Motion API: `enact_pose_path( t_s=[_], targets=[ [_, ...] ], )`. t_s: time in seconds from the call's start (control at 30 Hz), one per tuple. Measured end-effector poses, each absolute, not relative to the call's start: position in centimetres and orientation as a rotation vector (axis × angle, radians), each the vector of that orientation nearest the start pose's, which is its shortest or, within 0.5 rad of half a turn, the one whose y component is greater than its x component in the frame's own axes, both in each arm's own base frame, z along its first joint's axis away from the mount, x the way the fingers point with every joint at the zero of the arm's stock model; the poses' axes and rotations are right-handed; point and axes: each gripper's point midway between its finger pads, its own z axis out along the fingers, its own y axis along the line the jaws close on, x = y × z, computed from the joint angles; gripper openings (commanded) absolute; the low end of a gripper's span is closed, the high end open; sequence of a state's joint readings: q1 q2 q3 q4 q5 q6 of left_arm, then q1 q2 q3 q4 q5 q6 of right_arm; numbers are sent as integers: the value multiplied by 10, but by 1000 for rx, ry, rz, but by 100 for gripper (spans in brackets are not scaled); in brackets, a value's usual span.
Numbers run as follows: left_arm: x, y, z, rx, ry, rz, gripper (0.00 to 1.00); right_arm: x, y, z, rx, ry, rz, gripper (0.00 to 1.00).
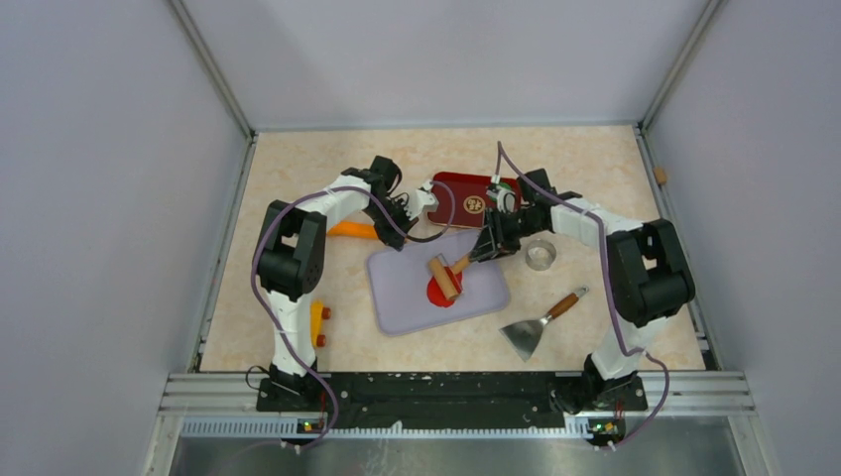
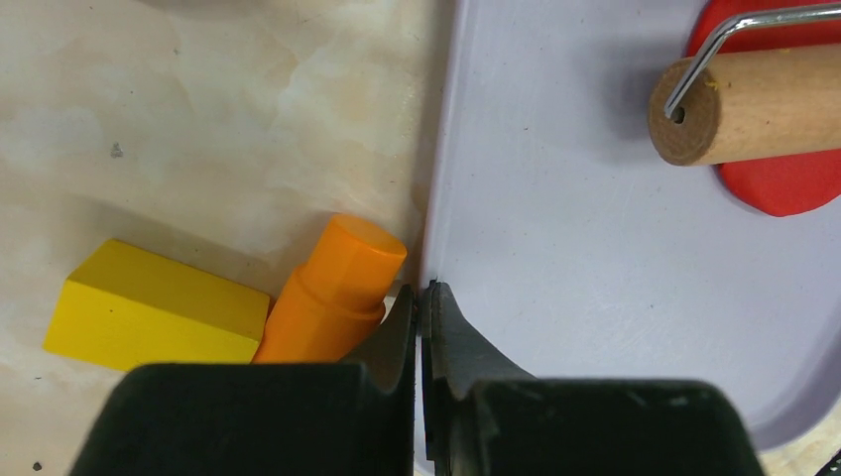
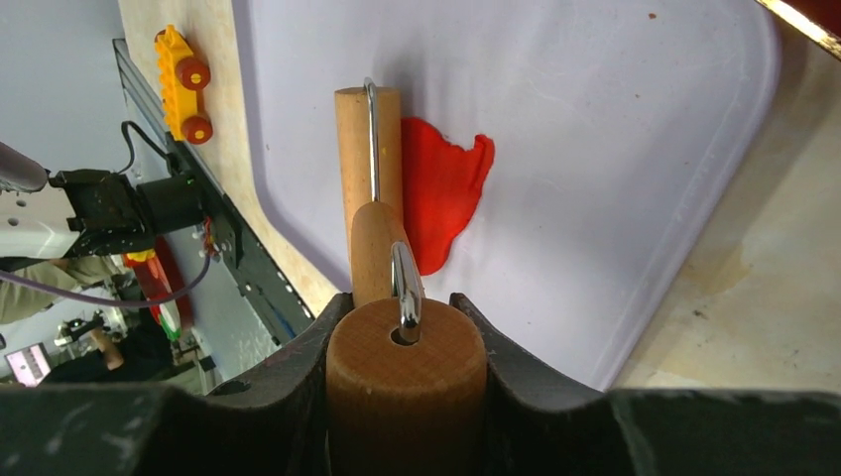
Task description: Roll out the dumpling wrappers from the dough
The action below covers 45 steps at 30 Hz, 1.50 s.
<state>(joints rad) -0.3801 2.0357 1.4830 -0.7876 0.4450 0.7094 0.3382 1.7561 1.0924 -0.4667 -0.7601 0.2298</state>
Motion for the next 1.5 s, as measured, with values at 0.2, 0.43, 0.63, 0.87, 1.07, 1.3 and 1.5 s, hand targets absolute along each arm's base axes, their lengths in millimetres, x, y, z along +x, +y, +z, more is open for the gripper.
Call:
enact_pose_path(
  t_s=[0.2, 0.43, 0.63, 0.87, 1.07, 1.3, 1.5],
  targets=[
    [356, -197, 27, 1508, 2347, -570, 0, 281, 242, 74, -369, 2675, 1202, 0],
    [356, -197, 27, 1507, 2348, -570, 0, 277, 255, 72, -393, 2671, 1188, 0],
    [356, -197, 27, 1502, 2351, -570, 0, 276, 263, 69, -410, 2677, 1197, 0],
    [356, -197, 27, 1498, 2354, -571, 0, 274, 265, 67, -417, 2680, 1205, 0],
    [356, -197, 27, 1497, 2355, -571, 0, 274, 268, 65, -427, 2685, 1217, 0],
    [356, -197, 27, 1496, 2355, -571, 0, 272, 274, 60, -437, 2708, 1257, 0],
    [356, -197, 27, 1489, 2360, -572, 0, 267, 279, 59, -463, 2705, 1292, 0]
  ],
)
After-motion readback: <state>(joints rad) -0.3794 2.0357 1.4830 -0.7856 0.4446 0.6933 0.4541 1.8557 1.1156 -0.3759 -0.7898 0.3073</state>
